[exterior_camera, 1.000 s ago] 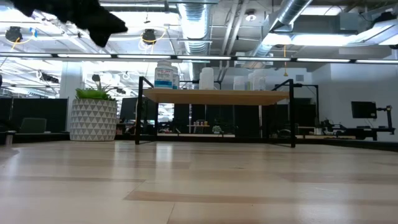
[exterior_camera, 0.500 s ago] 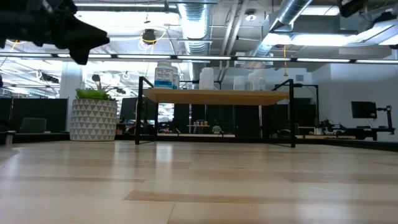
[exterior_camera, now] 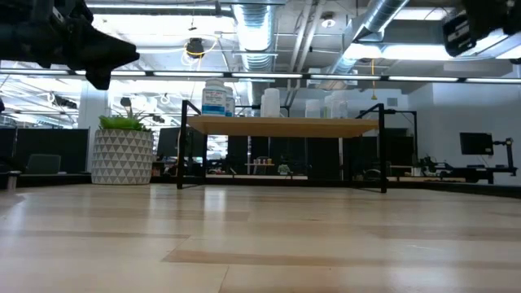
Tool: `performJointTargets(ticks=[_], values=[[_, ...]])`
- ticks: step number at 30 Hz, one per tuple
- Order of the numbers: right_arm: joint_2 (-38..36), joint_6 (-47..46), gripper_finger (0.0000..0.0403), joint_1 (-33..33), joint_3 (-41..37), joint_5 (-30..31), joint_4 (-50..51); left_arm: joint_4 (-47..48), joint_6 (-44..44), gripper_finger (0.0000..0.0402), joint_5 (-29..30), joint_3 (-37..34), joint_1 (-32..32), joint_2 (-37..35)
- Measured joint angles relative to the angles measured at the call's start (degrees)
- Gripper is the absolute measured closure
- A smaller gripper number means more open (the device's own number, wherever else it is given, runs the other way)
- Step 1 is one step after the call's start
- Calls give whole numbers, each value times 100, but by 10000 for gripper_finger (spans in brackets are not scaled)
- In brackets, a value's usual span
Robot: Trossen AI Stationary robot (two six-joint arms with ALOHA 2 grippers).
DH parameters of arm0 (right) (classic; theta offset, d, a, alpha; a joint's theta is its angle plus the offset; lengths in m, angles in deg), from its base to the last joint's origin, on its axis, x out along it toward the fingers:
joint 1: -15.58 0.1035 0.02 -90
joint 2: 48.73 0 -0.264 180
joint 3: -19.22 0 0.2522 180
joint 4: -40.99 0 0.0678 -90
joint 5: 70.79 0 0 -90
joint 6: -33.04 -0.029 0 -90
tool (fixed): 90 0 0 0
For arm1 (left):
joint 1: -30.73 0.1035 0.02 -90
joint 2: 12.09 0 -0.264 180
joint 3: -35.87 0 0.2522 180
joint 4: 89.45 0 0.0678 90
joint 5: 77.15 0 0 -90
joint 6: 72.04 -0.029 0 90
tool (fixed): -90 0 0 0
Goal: Pick and place medicine bottles onto shelf by color
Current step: Return to Home Position
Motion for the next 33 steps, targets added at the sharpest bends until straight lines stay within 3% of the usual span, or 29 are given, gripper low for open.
performJointTargets(ticks=[5, 16, 24, 33], values=[[-533, 217, 267, 3, -630, 5, -137, -42, -14, 327, 37, -218, 0, 0], [-534, 331, 267, -7, -830, 15, -50, -574, 232, 327, -95, -721, 0, -9], [-526, 465, 267, -33, -1643, 44, -1193, -654, 157, 327, -245, -750, -2, 2], [-402, 736, 267, -183, -1642, 429, -1060, -640, 199, 327, -227, -750, -2, 5]])
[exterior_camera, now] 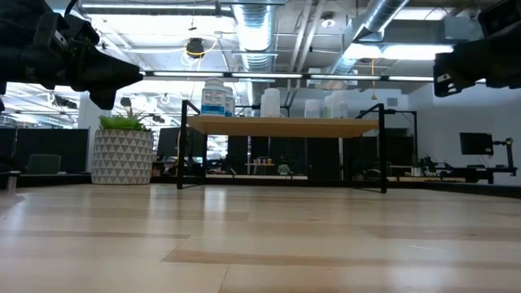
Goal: Pick and place medicine bottles onto shelf by color
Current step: Return to Home Position
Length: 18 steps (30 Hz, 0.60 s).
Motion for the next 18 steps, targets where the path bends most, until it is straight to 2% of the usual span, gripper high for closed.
performJointTargets(ticks=[8, 18], values=[[9, -850, 267, -115, -4, 87, 6, 3, -25, 327, 9, 0, 0, -1], [4, -848, 267, -113, -9, 79, -1, 7, -44, 327, 13, 0, 0, -1]])
